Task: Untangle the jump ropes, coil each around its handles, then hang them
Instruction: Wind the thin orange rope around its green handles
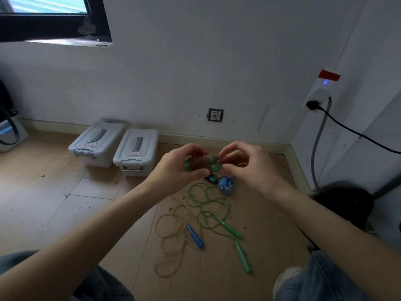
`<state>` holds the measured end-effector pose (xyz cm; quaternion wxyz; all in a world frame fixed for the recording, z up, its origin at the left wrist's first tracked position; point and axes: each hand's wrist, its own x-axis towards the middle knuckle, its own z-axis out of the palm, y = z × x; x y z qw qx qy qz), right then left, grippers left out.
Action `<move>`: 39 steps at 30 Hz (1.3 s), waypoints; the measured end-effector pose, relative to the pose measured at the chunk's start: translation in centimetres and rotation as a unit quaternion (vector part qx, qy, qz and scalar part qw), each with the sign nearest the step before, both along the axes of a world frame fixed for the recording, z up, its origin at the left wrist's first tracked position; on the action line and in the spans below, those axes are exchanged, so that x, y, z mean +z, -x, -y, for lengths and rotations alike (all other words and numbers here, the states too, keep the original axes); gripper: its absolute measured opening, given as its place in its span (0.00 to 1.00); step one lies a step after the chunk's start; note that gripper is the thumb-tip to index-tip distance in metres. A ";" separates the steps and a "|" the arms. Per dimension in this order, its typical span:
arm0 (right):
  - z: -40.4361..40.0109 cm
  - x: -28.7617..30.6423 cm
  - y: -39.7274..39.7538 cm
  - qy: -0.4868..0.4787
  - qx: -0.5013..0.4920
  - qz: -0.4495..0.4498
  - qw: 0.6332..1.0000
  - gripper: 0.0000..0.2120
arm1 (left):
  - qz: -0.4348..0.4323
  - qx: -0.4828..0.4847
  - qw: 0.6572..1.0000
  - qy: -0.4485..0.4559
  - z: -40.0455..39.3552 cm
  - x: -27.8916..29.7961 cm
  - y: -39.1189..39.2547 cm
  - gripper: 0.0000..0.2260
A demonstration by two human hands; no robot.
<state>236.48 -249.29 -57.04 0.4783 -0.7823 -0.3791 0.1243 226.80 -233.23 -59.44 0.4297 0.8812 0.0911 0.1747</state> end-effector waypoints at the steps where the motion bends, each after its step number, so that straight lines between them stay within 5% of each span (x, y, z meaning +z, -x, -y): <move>1: -0.1 -0.2 0.1 -0.007 -0.011 0.019 1.000 0.10 | -0.003 0.003 1.000 0.003 0.1 -0.1 0.0 0.17; 5: -0.2 -0.9 0.4 0.016 -0.027 0.165 0.986 0.05 | -0.010 0.024 0.999 0.022 0.5 -0.3 -0.1 0.17; 9: -0.2 -1.2 0.4 0.092 -0.039 0.381 0.919 0.02 | -0.050 0.039 0.993 0.104 0.9 -0.7 -0.2 0.13; 13: -0.3 -1.1 0.7 0.089 -0.024 0.447 0.890 0.04 | -0.074 0.046 0.990 0.109 1.0 -1.3 -0.6 0.14; 15: -0.8 -1.2 1.1 0.050 -0.004 0.362 0.931 0.05 | -0.106 0.046 0.991 0.073 1.0 -1.9 -0.6 0.16; 18: -1.1 -0.9 1.1 -0.010 0.008 0.032 0.999 0.06 | -0.143 0.061 0.986 0.053 0.4 -2.8 -0.5 0.16; 22: -1.0 -0.7 -0.5 -0.038 -0.066 -0.151 0.986 0.06 | -0.168 0.068 0.973 0.141 -0.9 -2.8 -0.5 0.16; 26: -1.1 -0.9 -0.4 -0.102 0.027 -0.285 0.953 0.05 | -0.178 0.035 0.970 0.160 0.0 -3.0 -0.7 0.13; 27: -1.0 -1.0 -0.5 -0.086 0.047 -0.263 0.960 0.07 | -0.174 0.024 0.972 0.158 0.2 -3.0 -0.7 0.13; 29: -0.7 -1.3 -1.0 0.029 0.056 -0.079 0.995 0.12 | -0.170 0.016 0.974 0.148 0.5 -2.9 -0.6 0.14; 32: -0.6 -1.9 -1.4 0.208 0.076 0.209 0.953 0.07 | -0.170 -0.008 0.981 0.092 1.1 -2.7 -0.3 0.16; 39: -0.8 -3.0 -1.1 0.287 0.109 0.267 0.913 0.10 | -0.181 -0.018 0.983 0.022 1.3 -3.2 -0.2 0.13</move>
